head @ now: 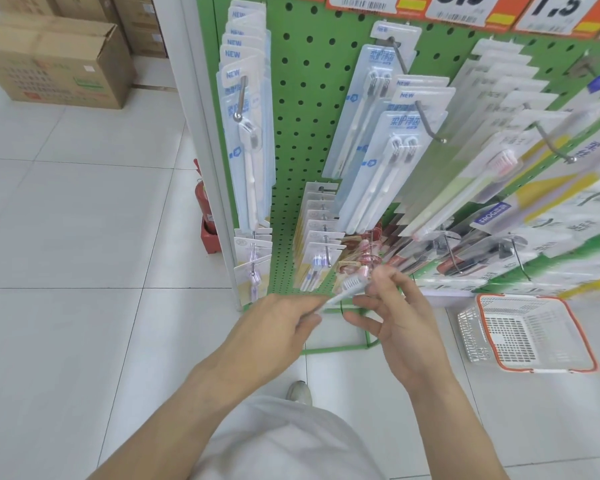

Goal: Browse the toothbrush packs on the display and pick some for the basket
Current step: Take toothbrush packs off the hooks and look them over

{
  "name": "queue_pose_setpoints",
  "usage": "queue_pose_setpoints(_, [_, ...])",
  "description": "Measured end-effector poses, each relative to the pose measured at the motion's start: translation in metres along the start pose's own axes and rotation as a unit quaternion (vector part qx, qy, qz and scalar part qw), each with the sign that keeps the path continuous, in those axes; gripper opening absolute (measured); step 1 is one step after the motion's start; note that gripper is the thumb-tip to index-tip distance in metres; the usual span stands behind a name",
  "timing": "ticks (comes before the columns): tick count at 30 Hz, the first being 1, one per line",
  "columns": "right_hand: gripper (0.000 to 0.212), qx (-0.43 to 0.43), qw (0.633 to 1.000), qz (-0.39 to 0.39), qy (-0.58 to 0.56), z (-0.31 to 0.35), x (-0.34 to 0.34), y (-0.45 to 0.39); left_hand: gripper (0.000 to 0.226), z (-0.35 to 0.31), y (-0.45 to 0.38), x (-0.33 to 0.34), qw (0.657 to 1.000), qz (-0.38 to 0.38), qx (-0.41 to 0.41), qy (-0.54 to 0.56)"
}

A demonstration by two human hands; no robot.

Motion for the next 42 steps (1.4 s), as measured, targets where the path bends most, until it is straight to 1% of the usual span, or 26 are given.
queue_pose_setpoints(1, [0.042,-0.011,1.0,0.002,0.027,0.002,0.0,0.0,0.014,0.005,0.001,-0.001,0.999,0.005,-0.033,-0.005])
queue_pose_setpoints(2, [0.04,-0.025,0.998,0.002,0.06,0.003,-0.001,0.0,0.012,0.01,0.001,-0.001,0.998,0.009,-0.06,-0.002])
queue_pose_setpoints(4, [0.037,-0.053,0.99,-0.013,0.128,0.005,-0.004,0.0,0.028,0.015,0.002,-0.002,0.996,0.016,-0.086,0.016])
queue_pose_setpoints(5, [0.036,-0.065,0.986,-0.02,0.15,0.007,-0.005,-0.001,0.03,0.017,0.003,-0.002,0.995,0.021,-0.092,0.028])
queue_pose_setpoints(7, [0.028,-0.073,0.986,-0.018,0.149,0.008,-0.008,-0.002,0.019,0.017,0.003,-0.003,0.993,0.016,-0.1,0.064])
queue_pose_setpoints(9, [0.022,-0.066,0.987,-0.015,0.147,0.008,-0.01,-0.003,0.006,0.018,0.003,-0.004,0.988,-0.011,-0.113,0.103])
queue_pose_setpoints(11, [0.02,-0.075,0.982,-0.029,0.17,0.011,-0.011,-0.004,0.006,0.019,0.003,-0.006,0.985,-0.036,-0.117,0.121])
queue_pose_setpoints(13, [0.028,-0.093,0.974,-0.046,0.201,0.016,-0.011,-0.003,0.006,0.017,0.001,-0.006,0.983,-0.043,-0.109,0.139])
queue_pose_setpoints(15, [0.041,-0.118,0.958,-0.075,0.252,0.02,-0.01,0.0,0.006,0.014,0.0,-0.005,0.983,-0.03,-0.101,0.153])
queue_pose_setpoints(17, [0.045,-0.141,0.943,-0.097,0.284,0.024,-0.009,0.002,0.008,0.011,-0.002,-0.003,0.982,-0.019,-0.097,0.158])
queue_pose_setpoints(20, [0.029,-0.155,0.947,-0.094,0.265,0.03,-0.01,0.002,0.01,0.012,-0.004,-0.006,0.983,-0.01,-0.105,0.148])
queue_pose_setpoints(23, [0.015,-0.164,0.95,-0.11,0.242,0.035,-0.019,-0.001,0.025,0.02,-0.002,-0.011,0.987,0.002,-0.12,0.111])
queue_pose_setpoints(24, [0.012,-0.166,0.951,-0.116,0.232,0.036,-0.024,-0.003,0.031,0.022,-0.001,-0.013,0.987,0.002,-0.125,0.103])
queue_pose_setpoints(27, [0.008,-0.165,0.955,-0.144,0.199,0.039,-0.04,-0.006,0.062,0.028,0.0,-0.018,0.989,0.01,-0.133,0.068])
queue_pose_setpoints(29, [0.006,-0.164,0.956,-0.153,0.188,0.041,-0.048,-0.007,0.073,0.028,0.0,-0.02,0.991,0.015,-0.124,0.052])
queue_pose_setpoints(31, [0.006,-0.159,0.958,-0.149,0.185,0.041,-0.052,-0.008,0.073,0.028,0.001,-0.021,0.99,0.009,-0.12,0.069])
queue_pose_setpoints(36, [0.009,-0.134,0.963,-0.133,0.192,0.036,-0.057,-0.014,0.062,0.037,0.002,-0.021,0.983,-0.032,-0.131,0.123])
queue_pose_setpoints(42, [0.01,-0.125,0.965,-0.136,0.188,0.034,-0.054,-0.015,0.047,0.044,0.006,-0.023,0.981,-0.062,-0.131,0.133])
Point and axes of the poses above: each hand's wrist, its own y-axis away from the middle knuckle, its own x-axis out of the palm, z = x × y, the point moved 6 cm from there along -y, towards the middle knuckle, and after that the axes turned 12 degrees about x, right-handed, at the moved point
